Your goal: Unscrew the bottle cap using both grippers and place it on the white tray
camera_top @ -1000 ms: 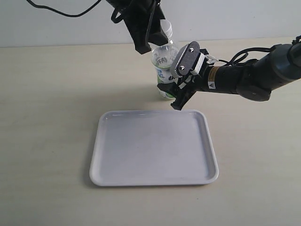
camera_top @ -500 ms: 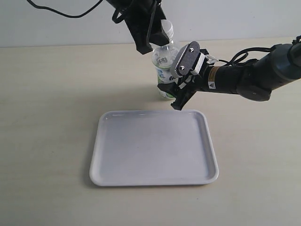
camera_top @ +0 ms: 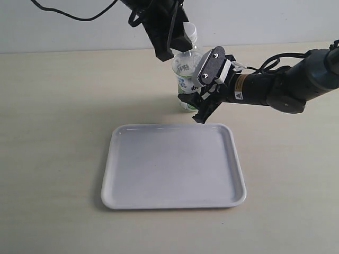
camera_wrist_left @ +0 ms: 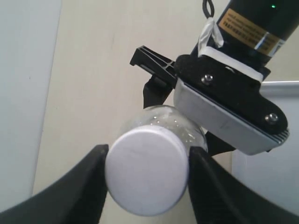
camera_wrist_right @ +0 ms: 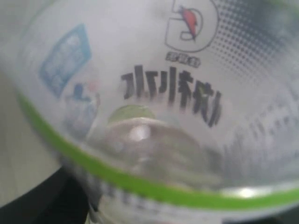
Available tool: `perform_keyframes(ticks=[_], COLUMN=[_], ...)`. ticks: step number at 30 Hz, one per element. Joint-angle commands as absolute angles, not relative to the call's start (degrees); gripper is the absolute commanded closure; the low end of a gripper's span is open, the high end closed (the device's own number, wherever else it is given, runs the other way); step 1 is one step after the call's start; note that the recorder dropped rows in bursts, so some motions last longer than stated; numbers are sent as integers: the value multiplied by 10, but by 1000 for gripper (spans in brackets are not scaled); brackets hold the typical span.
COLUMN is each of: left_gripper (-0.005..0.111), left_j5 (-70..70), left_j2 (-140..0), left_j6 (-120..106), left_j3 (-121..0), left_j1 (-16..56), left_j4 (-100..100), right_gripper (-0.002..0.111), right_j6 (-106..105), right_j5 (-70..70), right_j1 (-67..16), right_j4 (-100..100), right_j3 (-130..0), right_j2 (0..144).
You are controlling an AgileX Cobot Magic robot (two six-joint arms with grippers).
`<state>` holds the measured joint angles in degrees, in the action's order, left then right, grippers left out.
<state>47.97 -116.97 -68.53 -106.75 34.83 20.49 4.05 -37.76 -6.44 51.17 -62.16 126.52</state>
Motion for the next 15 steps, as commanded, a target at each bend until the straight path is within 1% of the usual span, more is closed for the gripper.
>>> perform_keyframes(ticks=[1, 15], left_gripper=[107, 107], left_j5=[471, 478], left_j2=[-1173, -1173], left_j6=[-683, -683], left_j3=[-1066, -1066], left_j1=[349, 349], left_j4=[216, 217], right_gripper=[108, 108], right_j6=[31, 31], right_j5=[-264, -264], right_j1=[-60, -60], right_j4=[535, 525], right_j3=[-611, -611], right_j2=[1288, 1288])
